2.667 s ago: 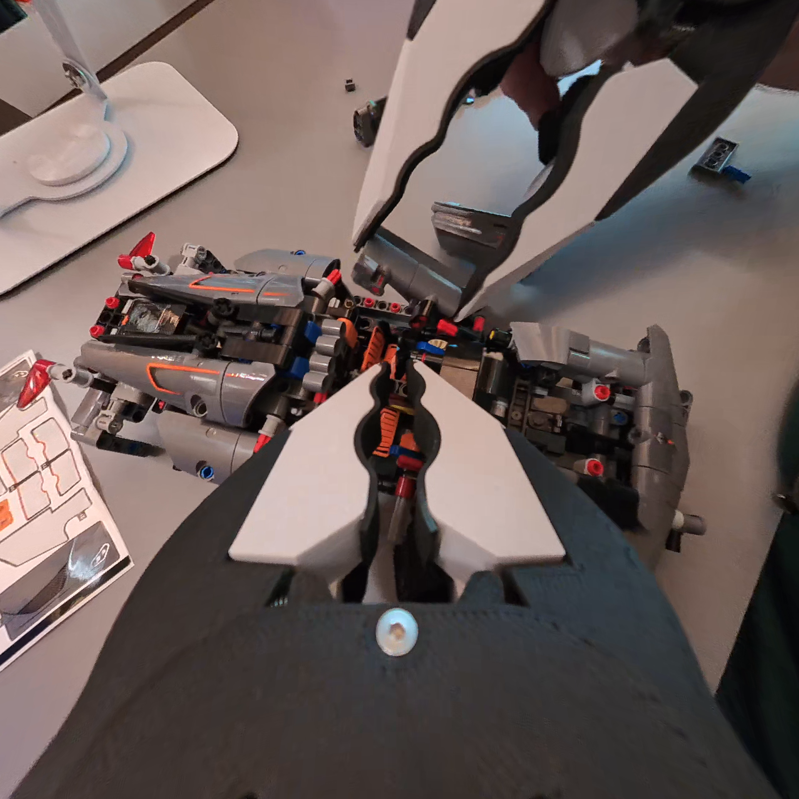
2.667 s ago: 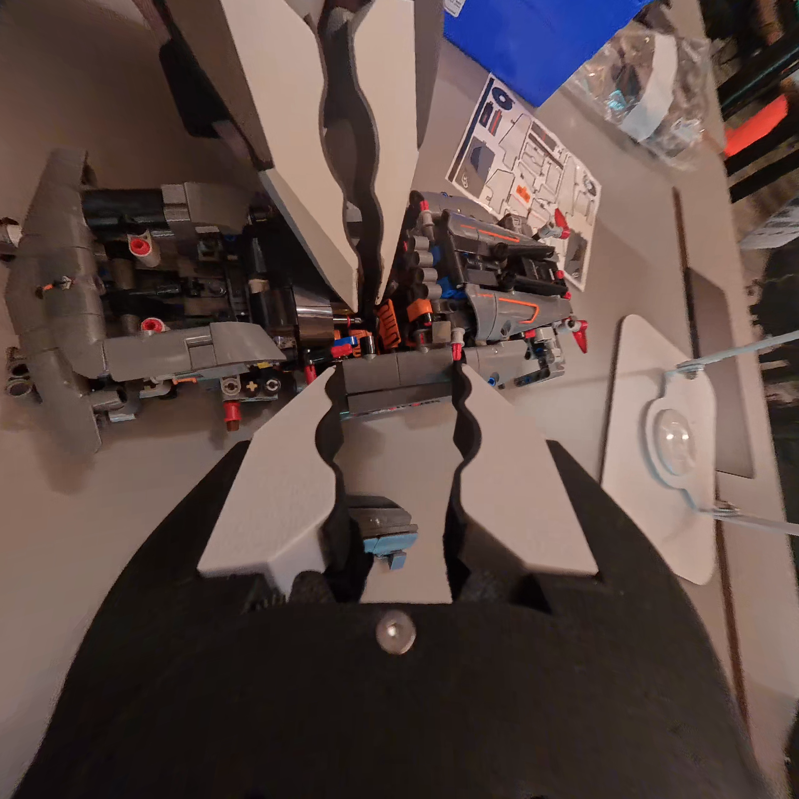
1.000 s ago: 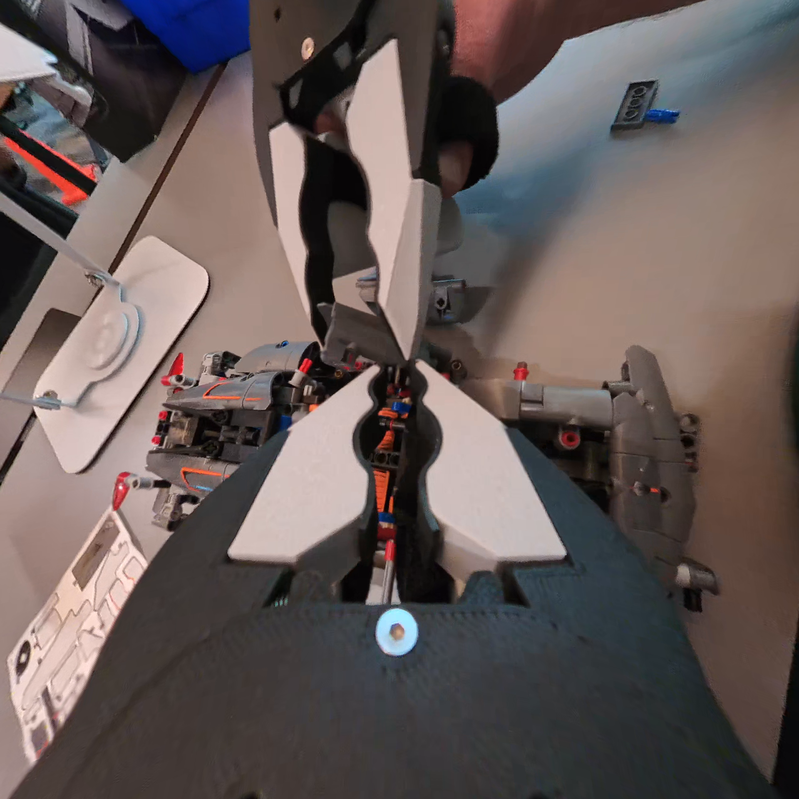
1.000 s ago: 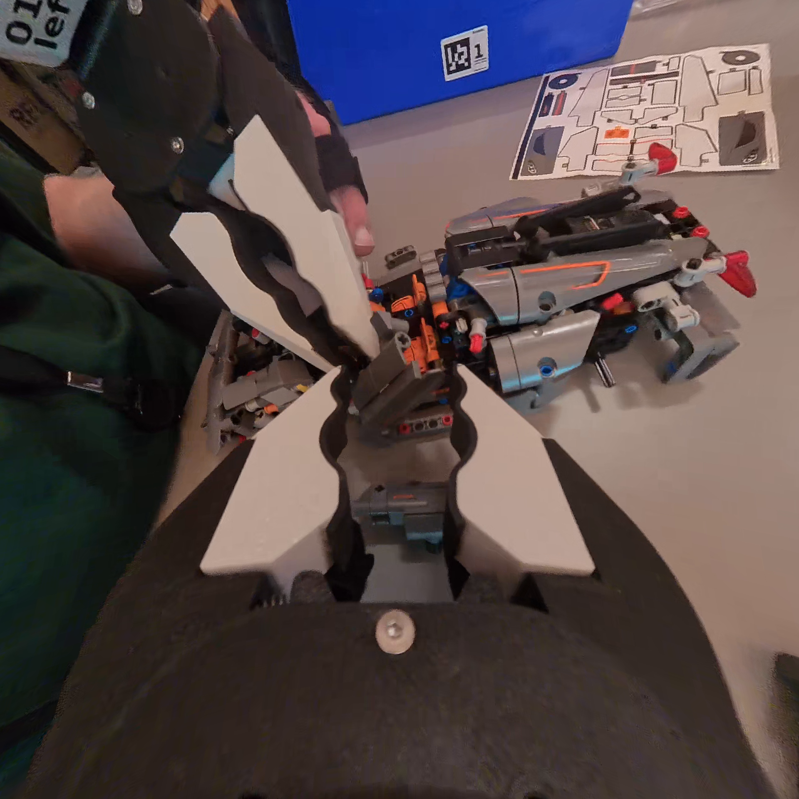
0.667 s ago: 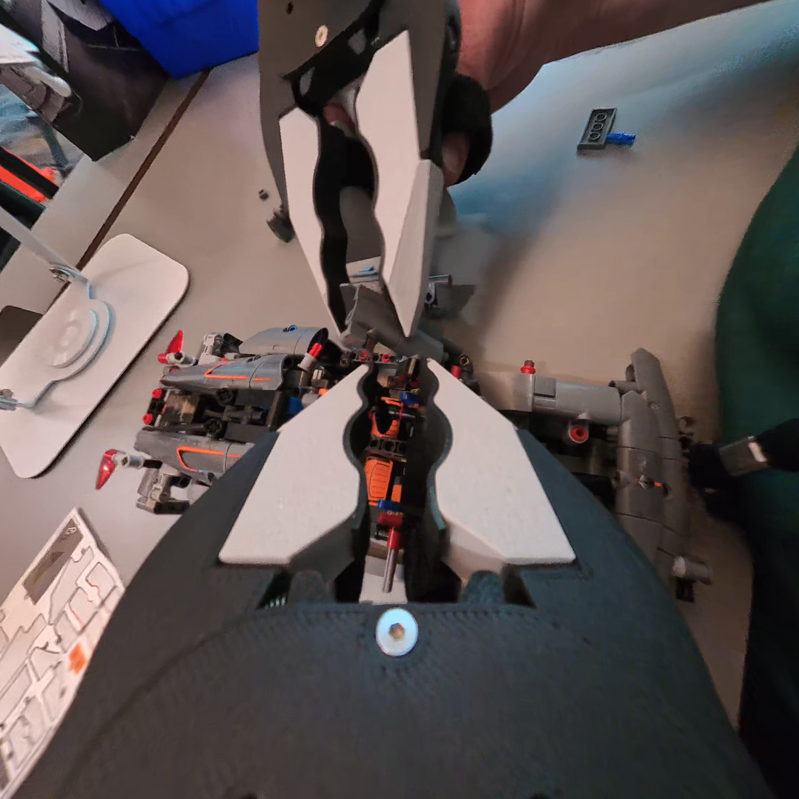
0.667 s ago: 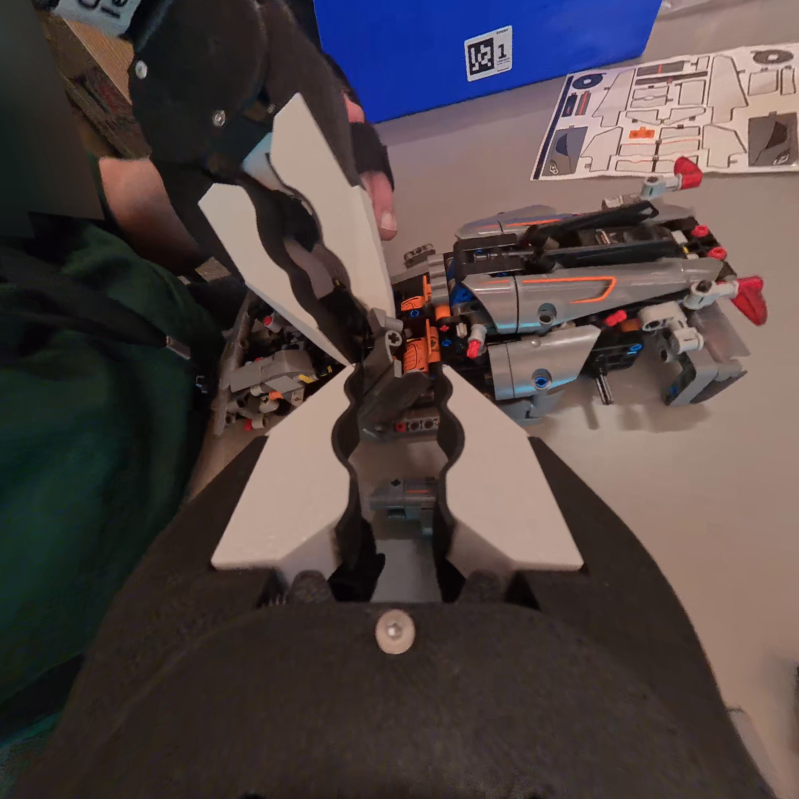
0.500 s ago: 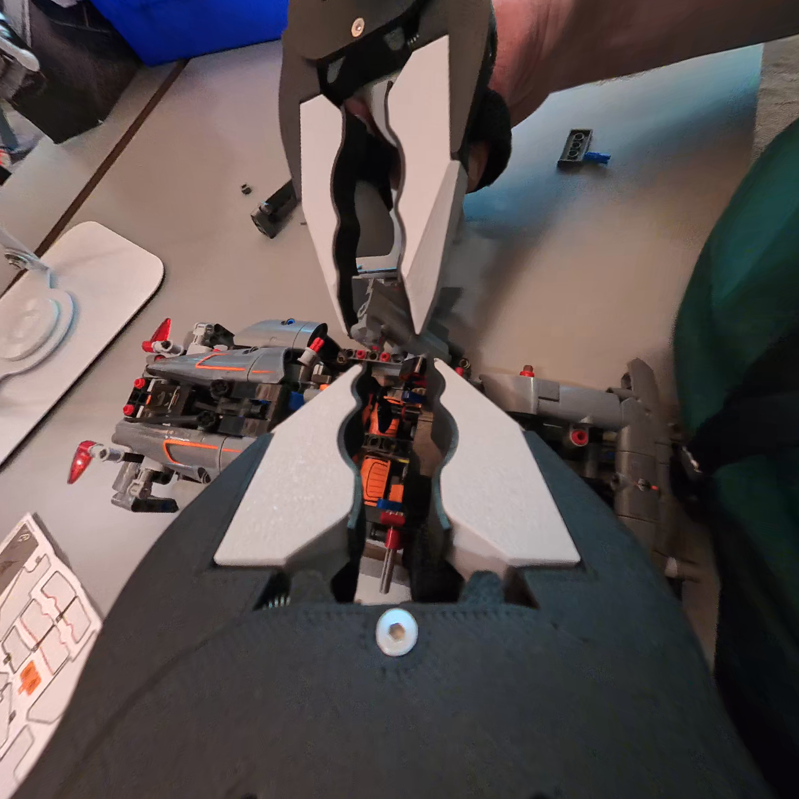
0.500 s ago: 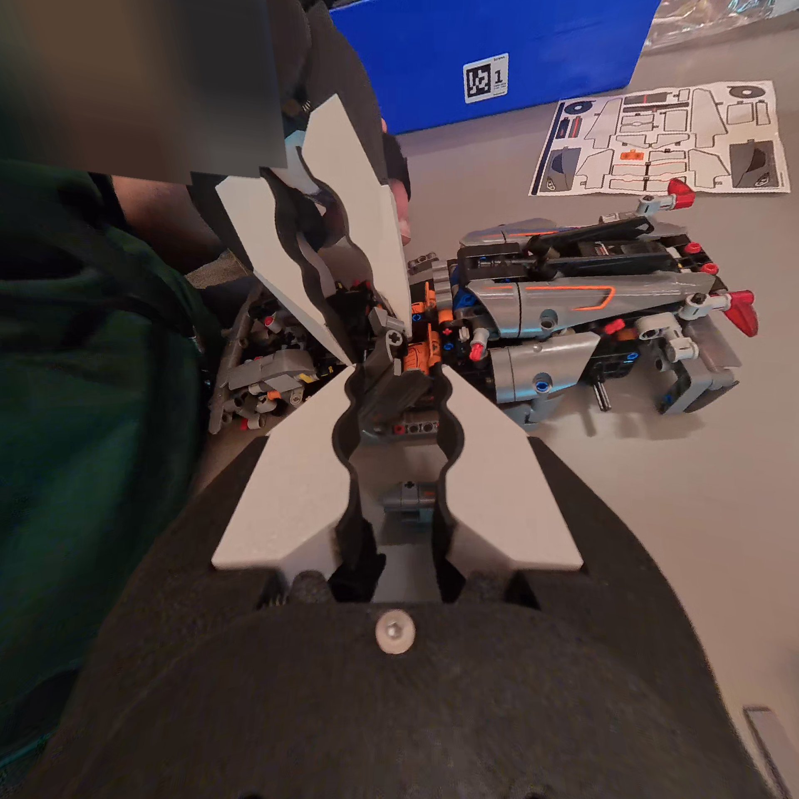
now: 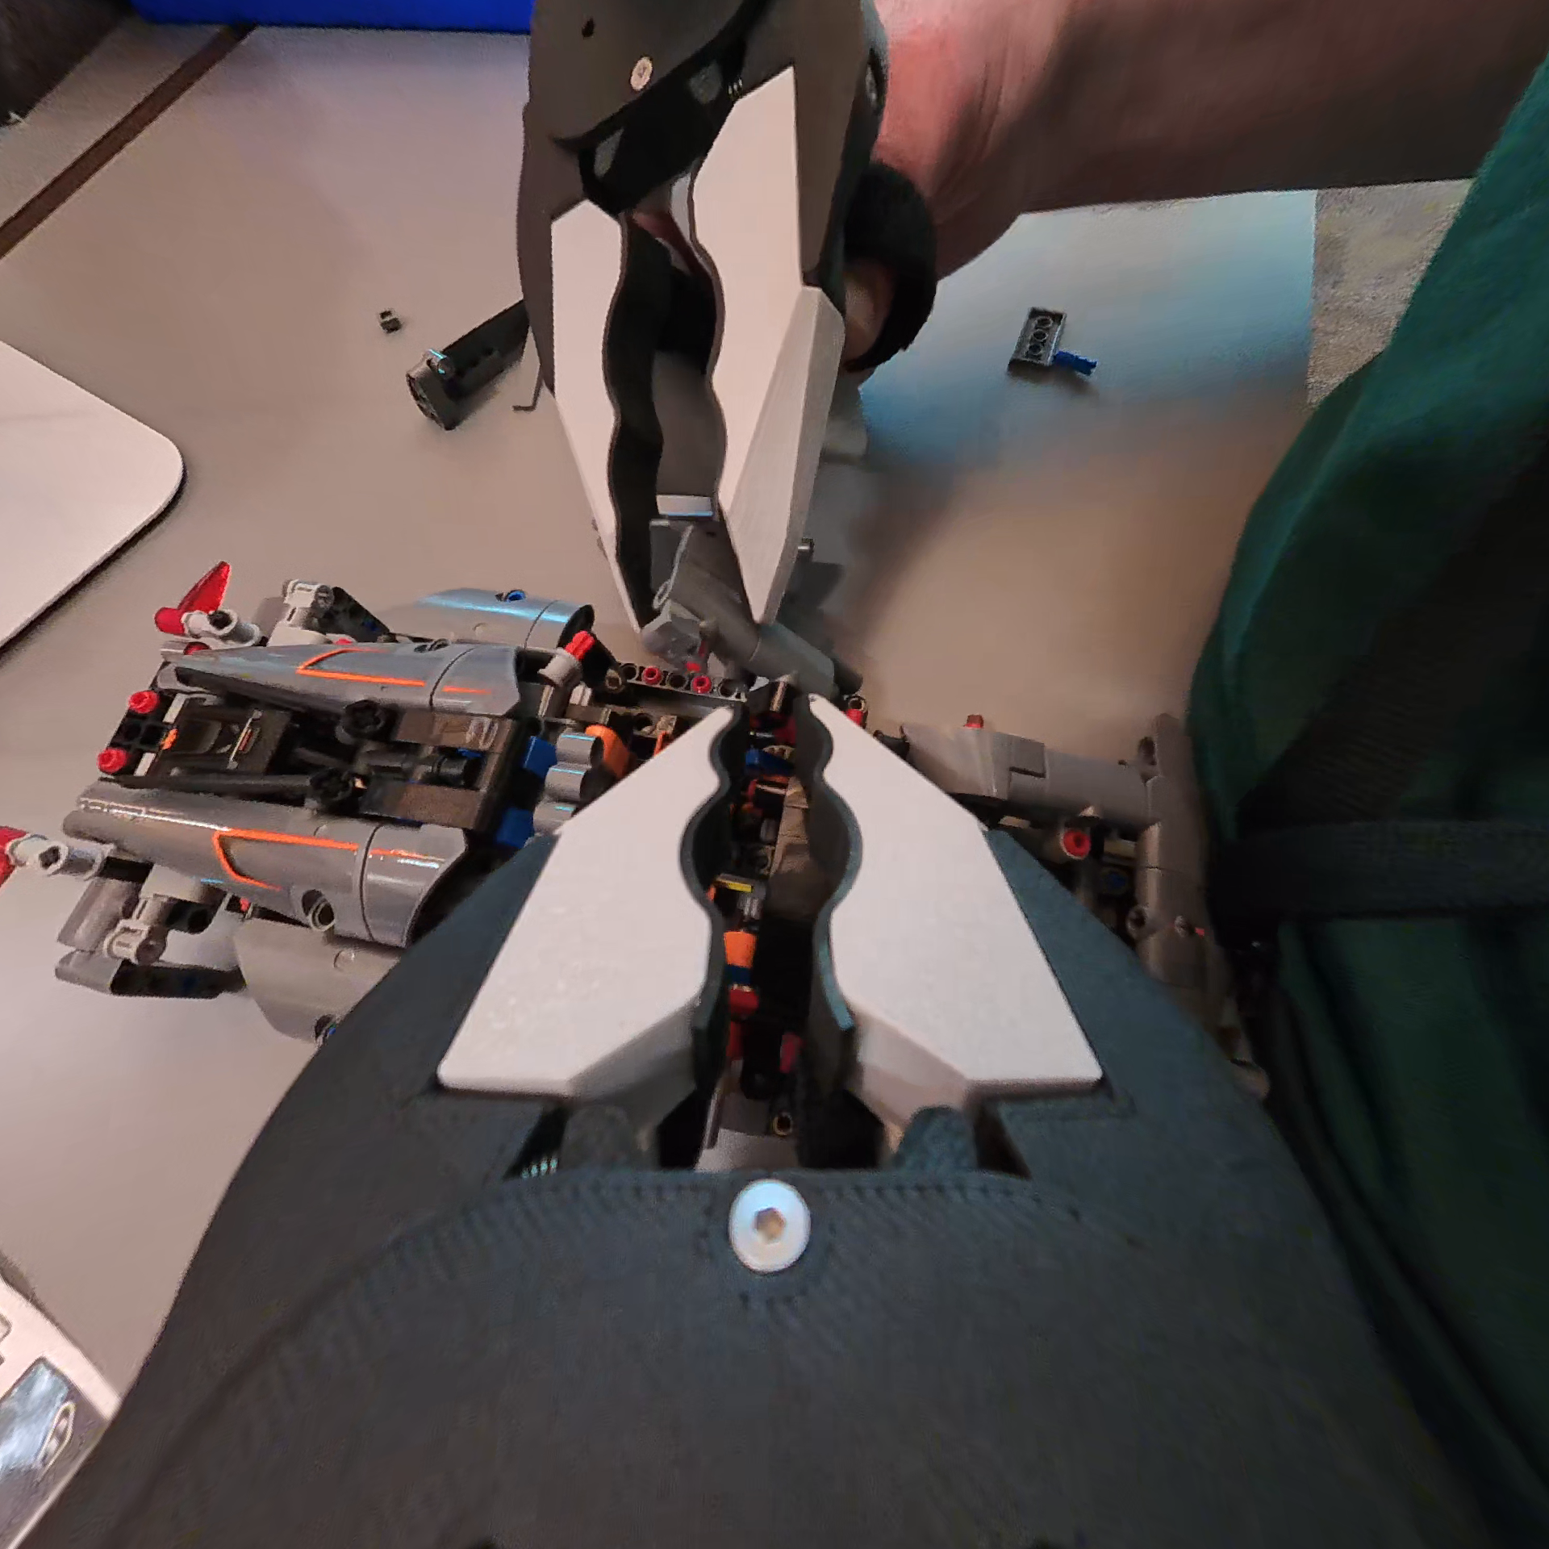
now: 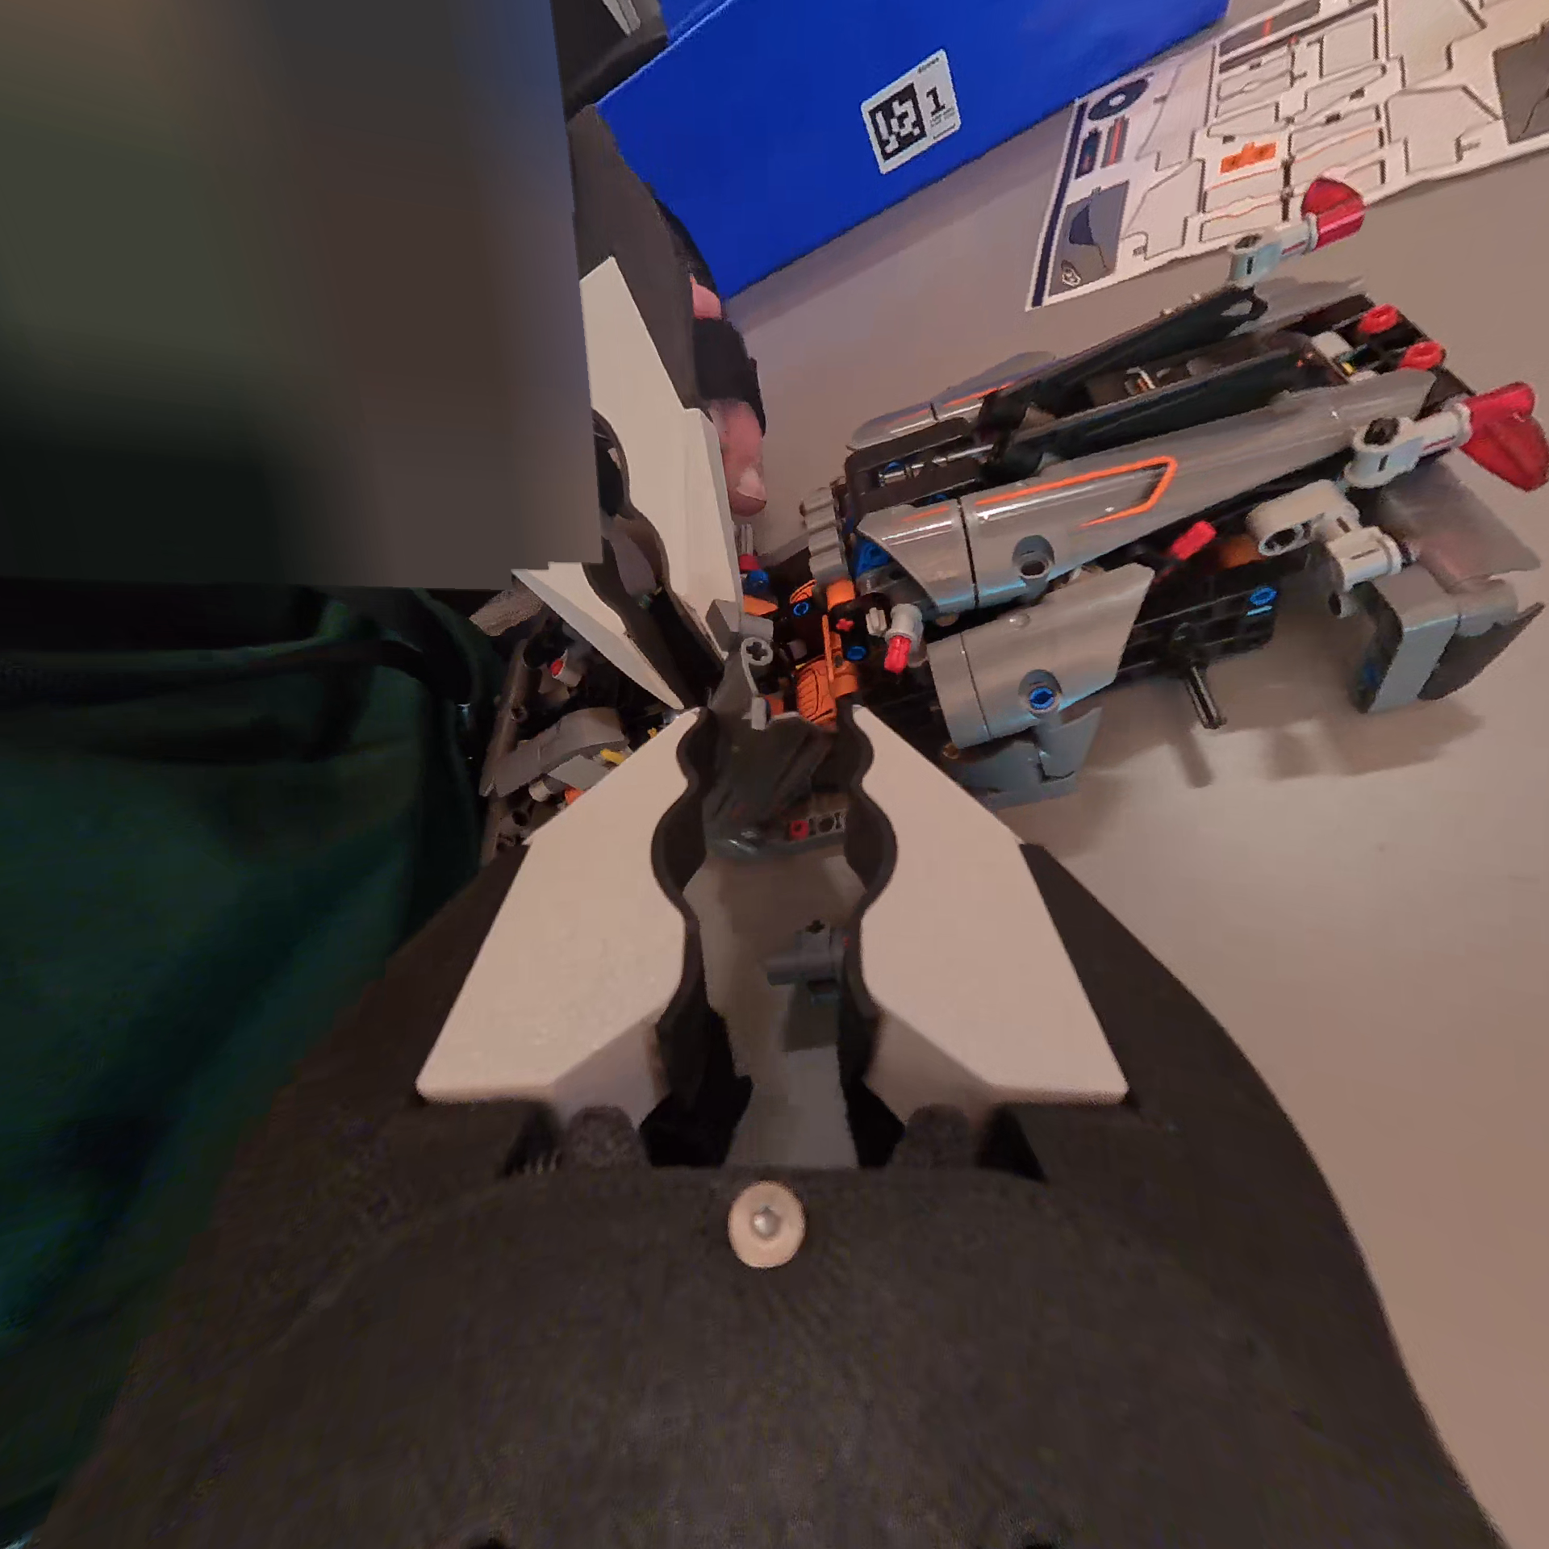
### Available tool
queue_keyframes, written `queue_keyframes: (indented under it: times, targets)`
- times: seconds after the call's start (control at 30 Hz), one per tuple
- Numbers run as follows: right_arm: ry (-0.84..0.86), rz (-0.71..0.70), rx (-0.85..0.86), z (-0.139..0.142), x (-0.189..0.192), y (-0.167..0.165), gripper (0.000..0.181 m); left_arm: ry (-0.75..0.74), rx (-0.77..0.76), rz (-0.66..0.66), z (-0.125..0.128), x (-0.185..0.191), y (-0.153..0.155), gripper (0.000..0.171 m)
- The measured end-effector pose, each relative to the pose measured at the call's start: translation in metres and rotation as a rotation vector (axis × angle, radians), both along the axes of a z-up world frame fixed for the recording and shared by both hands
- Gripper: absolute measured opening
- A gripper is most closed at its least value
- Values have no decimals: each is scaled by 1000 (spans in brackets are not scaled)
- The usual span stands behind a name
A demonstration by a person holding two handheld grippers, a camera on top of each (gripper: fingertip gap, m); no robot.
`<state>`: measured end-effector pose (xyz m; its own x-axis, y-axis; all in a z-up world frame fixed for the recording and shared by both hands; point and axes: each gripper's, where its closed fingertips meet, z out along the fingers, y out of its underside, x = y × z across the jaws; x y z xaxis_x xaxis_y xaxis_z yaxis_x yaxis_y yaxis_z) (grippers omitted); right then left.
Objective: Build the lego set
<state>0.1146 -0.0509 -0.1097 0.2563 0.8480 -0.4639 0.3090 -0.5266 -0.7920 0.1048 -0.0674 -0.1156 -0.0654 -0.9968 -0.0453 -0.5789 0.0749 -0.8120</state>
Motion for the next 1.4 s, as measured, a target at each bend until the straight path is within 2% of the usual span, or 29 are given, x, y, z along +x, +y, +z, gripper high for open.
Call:
queue_keyframes:
  times: [0.13,0.37,0.47,0.6,0.67,0.7,0.73,0.87,0.97,1.2,1.4]
  targets:
    - [-14,-73,7,7,10,3,36,4,3,6,0,0,1,11]
    - [-246,-197,122,-2,13,-13,41,12,8,5,0,-3,3,14]
    - [-372,-288,171,-11,13,-18,38,10,11,16,0,-3,4,14]
    - [-449,-381,185,-27,7,-20,37,9,17,21,0,-5,3,13]
    - [-408,-419,163,-28,3,-19,34,7,11,25,0,-5,2,13]
    - [-366,-427,142,-27,-1,-20,25,1,8,25,1,-5,2,13]
    - [-339,-444,135,-27,-2,-19,23,-6,1,24,1,-5,2,13]
    - [-290,-473,104,-26,-2,-18,21,-20,-25,26,1,-7,3,15]
    - [-208,-495,13,-25,-1,-17,21,-16,-20,32,0,-10,4,17]
    - [-133,-555,-85,-25,9,-18,17,-41,-13,37,-3,-17,2,32]
    - [-117,-606,-62,-21,17,-18,15,-47,-14,3,-5,-15,-5,32]
